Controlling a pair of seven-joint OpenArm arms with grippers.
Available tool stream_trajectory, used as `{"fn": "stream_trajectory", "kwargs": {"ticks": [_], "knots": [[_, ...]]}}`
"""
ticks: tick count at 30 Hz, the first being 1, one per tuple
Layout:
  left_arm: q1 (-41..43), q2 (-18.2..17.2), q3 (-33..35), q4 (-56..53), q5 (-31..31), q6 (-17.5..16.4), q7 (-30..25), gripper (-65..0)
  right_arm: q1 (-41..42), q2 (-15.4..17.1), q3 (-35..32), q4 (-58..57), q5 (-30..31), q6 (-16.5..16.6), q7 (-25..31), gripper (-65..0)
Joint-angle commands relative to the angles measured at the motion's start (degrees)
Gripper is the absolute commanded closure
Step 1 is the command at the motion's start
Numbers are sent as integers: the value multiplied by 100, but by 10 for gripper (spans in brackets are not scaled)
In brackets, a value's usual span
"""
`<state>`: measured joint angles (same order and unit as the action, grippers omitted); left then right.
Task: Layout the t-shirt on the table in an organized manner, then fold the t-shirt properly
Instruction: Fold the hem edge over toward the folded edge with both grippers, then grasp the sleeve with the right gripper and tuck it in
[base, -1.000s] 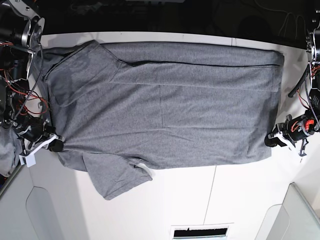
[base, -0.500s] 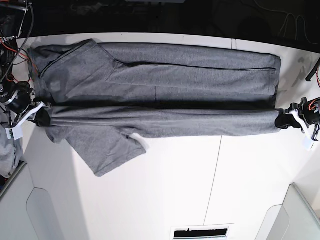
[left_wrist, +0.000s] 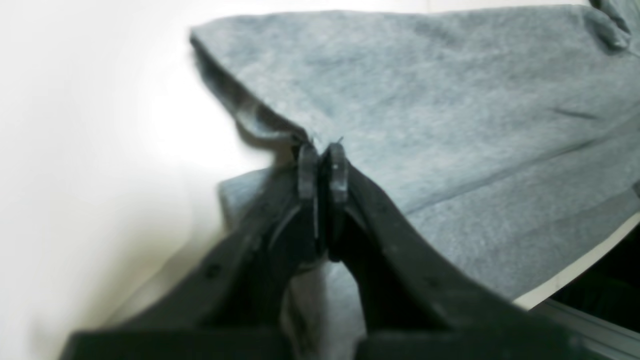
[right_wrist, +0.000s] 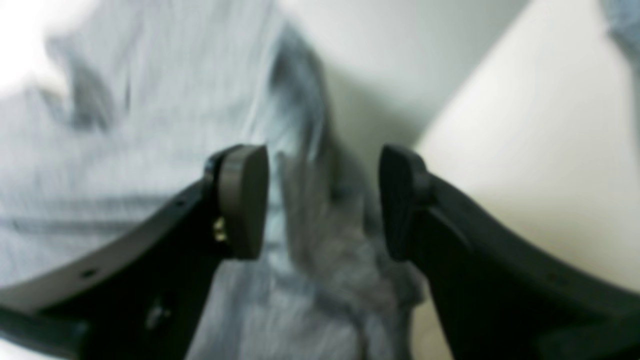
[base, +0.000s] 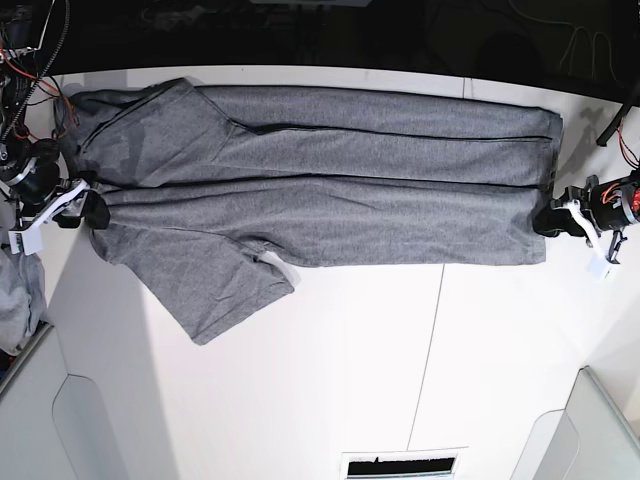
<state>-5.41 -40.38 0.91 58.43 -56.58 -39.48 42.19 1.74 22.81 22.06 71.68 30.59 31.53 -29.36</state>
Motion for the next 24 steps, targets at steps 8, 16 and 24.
{"fn": "stream_trajectory", "kwargs": {"ticks": [8,16,24], "knots": [[-92,-138,-50,72,83,-52,-74,0,933,-284,616,35,15,-48,243,-349],[-92,-138,-50,72,111,-52,11,0,2157,-487,-485,-1753,-1604,-739,1003,-349],[-94,-138,-50,72,105,-52,11,0,2503,-702,-940,-2850,-1648,-608,1176,-347]]}}
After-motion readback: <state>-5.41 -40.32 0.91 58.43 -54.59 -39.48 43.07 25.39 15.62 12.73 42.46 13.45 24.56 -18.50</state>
